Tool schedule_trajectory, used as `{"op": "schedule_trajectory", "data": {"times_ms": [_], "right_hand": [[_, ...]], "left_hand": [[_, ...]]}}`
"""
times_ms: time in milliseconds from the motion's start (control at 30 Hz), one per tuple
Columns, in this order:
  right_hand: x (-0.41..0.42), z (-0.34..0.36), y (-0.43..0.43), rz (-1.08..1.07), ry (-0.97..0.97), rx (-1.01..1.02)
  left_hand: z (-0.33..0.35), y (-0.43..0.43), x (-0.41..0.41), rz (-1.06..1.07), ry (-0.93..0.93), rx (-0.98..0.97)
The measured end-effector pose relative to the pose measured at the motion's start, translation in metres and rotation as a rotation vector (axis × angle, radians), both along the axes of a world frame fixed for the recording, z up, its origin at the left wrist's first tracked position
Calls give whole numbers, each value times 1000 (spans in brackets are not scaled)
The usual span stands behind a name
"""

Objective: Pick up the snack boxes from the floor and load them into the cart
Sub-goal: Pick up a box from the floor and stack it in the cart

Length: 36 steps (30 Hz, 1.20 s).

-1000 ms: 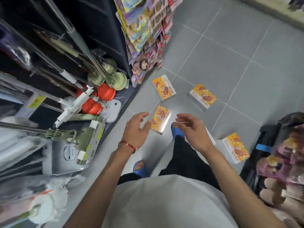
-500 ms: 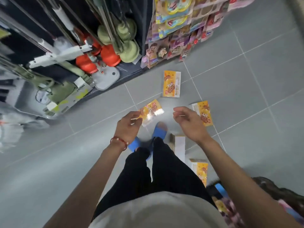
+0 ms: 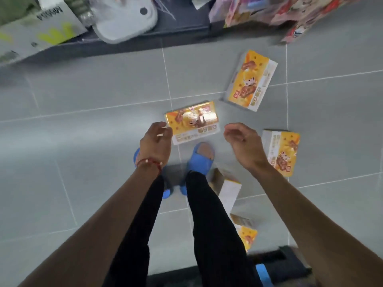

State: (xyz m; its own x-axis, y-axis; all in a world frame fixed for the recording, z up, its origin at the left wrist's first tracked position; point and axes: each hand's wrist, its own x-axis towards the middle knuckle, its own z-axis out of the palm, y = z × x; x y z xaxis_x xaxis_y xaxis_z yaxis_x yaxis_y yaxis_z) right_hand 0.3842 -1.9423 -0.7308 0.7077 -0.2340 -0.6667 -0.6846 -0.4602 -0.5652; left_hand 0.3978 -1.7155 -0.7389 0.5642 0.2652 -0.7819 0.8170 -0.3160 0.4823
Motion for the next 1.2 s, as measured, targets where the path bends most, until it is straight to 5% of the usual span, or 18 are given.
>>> {"op": "schedule_trajectory", "data": {"times_ms": [333, 600, 900, 1200], "right_hand": [[24, -257, -15, 14, -77, -145], [36, -338, -18, -70, 79, -24], [31, -262, 4, -122, 66, -8], [29, -94, 61, -147, -38, 30]], "left_hand": [[-255, -5, -1, 124, -42, 100], [-327, -34, 5, 460, 8, -103], [-267, -28, -2, 535, 29, -204], [-100, 25, -6, 608, -56, -133]]}}
